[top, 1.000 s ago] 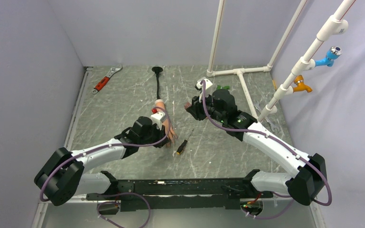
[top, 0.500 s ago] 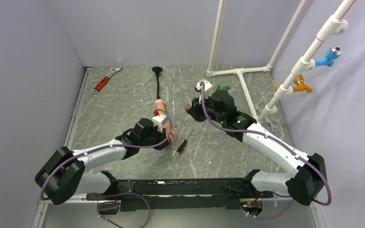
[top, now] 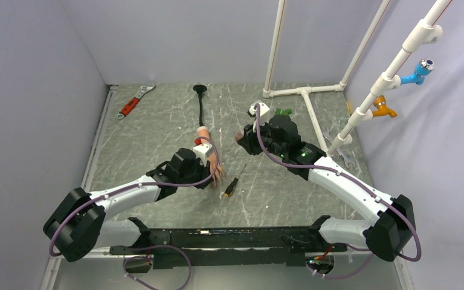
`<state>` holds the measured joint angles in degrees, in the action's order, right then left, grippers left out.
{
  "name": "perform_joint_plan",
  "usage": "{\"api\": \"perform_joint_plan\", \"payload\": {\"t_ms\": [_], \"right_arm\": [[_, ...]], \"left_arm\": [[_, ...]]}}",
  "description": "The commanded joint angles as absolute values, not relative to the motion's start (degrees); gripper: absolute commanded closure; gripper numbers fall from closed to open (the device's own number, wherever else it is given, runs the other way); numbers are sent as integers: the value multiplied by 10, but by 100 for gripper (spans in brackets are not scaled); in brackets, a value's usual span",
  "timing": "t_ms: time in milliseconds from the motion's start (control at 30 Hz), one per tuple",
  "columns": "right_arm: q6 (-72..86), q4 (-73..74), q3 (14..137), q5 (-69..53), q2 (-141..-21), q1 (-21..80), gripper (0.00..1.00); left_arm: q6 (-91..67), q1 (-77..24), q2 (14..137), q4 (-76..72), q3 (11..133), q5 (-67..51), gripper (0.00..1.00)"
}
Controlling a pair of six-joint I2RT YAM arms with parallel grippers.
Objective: Paint the nails
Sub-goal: Paint the nail polish on the nail.
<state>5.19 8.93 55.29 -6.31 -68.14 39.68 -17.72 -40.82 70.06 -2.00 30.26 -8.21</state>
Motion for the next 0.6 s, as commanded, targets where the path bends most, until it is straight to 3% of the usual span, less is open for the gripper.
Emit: {"api": "perform_joint_plan", "payload": {"t_ms": [0, 567], "right_arm": [[59, 68, 559, -66, -669, 396, 100], [58, 67, 561, -71, -679, 395, 100]], "left_arm": [[-168, -411, 710, -32, 336, -70, 100], [-186, -413, 718, -59, 302, -98, 100]]}}
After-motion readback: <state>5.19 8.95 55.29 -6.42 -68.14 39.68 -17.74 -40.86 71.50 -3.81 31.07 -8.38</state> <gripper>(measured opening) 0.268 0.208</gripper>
